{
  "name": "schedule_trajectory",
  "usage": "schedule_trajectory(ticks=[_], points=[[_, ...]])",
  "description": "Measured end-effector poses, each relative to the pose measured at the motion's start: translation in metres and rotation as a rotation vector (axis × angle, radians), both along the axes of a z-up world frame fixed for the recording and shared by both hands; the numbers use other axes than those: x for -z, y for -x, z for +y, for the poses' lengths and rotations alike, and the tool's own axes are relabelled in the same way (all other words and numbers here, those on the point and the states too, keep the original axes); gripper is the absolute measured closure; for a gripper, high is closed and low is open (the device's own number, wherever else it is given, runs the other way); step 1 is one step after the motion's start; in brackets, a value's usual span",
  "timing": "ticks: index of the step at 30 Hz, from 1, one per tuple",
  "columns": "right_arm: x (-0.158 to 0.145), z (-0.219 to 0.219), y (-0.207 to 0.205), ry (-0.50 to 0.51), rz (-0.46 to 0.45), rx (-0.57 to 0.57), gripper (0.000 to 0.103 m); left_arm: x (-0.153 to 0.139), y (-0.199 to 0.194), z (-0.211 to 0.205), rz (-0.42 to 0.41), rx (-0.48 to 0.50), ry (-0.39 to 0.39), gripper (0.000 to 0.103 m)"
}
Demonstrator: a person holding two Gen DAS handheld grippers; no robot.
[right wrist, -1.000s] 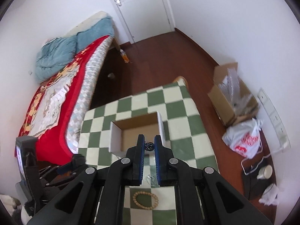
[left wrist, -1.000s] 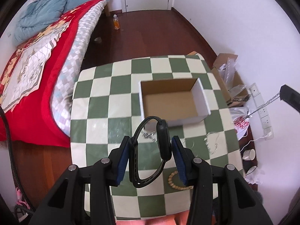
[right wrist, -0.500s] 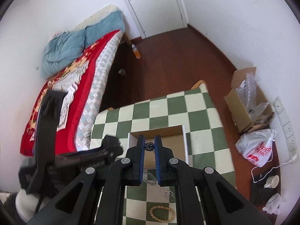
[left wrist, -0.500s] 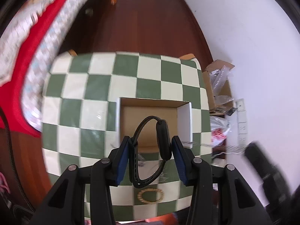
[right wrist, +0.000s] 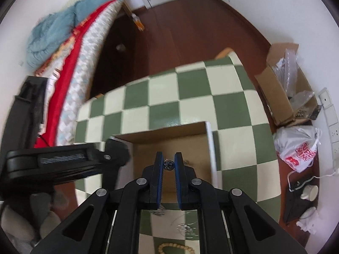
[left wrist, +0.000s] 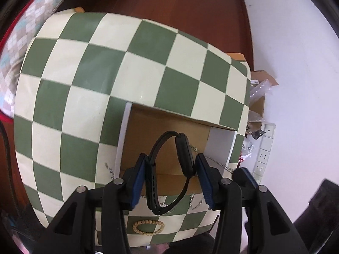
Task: Organize jewelry
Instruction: 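Carry the watch and chain into the white box and open both grippers, then grasp a silver charm chain with the right gripper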
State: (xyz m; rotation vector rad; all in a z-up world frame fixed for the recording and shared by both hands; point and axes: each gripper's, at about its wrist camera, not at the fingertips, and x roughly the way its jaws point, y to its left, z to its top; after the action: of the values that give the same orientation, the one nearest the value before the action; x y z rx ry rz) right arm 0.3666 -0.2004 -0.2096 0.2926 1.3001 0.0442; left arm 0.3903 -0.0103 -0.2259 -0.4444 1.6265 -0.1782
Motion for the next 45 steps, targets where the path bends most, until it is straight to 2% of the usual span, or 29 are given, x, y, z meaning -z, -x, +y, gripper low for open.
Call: schedule_trajectory(ticks=[1, 2, 3, 4, 5, 6, 9, 10, 11, 12, 13, 16, 20, 31, 45], points=[[0.005, -0.001, -0.003, 0.002, 0.018, -0.008, 0.092, -0.004, -0.001, -0.003, -0.023, 0.023, -0.036, 0.055], [0.009, -0.004, -0.004, 0.006, 0.032, -0.007, 0.091, -0.007, -0.003, -0.005, -0.046, 0.040, -0.071, 0.042], [0.012, -0.006, -0.005, 0.016, 0.042, -0.009, 0.079, -0.013, -0.004, -0.007, -0.075, 0.053, -0.115, 0.033], [0.013, -0.008, -0.005, 0.023, 0.046, -0.011, 0.057, -0.018, -0.004, -0.008, -0.097, 0.057, -0.144, 0.018], [0.013, -0.009, -0.004, 0.024, 0.047, -0.012, 0.048, -0.024, -0.004, -0.009, -0.124, 0.060, -0.161, 0.011], [0.014, -0.010, -0.004, 0.024, 0.050, -0.014, 0.038, -0.027, -0.004, -0.009, -0.135, 0.070, -0.177, 0.009], [0.014, -0.012, -0.001, 0.061, 0.073, -0.014, 0.037, -0.035, 0.001, -0.009, -0.201, 0.096, -0.276, 0.004], [0.013, -0.012, 0.001, 0.080, 0.078, -0.019, 0.031, -0.039, 0.003, -0.008, -0.229, 0.101, -0.312, 0.002], [0.013, -0.010, 0.003, 0.100, 0.084, -0.027, 0.024, -0.044, 0.008, -0.006, -0.268, 0.101, -0.354, 0.000], [0.013, -0.008, 0.006, 0.142, 0.098, -0.038, 0.009, -0.047, 0.012, -0.004, -0.291, 0.103, -0.375, 0.000], [0.013, -0.006, 0.008, 0.160, 0.106, -0.047, 0.004, -0.046, 0.014, 0.002, -0.305, 0.102, -0.398, 0.000], [0.015, -0.001, 0.017, 0.231, 0.118, -0.070, 0.004, -0.045, 0.027, 0.014, -0.340, 0.089, -0.447, 0.000], [0.016, 0.002, 0.030, 0.258, 0.109, -0.075, 0.000, -0.046, 0.052, 0.024, -0.411, 0.071, -0.529, 0.000], [-0.008, 0.011, 0.077, 0.292, -0.001, -0.064, 0.000, -0.075, 0.118, 0.035, -0.519, 0.045, -0.534, 0.000], [-0.075, 0.024, 0.133, 0.320, -0.204, -0.027, 0.000, -0.136, 0.174, 0.043, -0.687, 0.021, -0.533, 0.000]])
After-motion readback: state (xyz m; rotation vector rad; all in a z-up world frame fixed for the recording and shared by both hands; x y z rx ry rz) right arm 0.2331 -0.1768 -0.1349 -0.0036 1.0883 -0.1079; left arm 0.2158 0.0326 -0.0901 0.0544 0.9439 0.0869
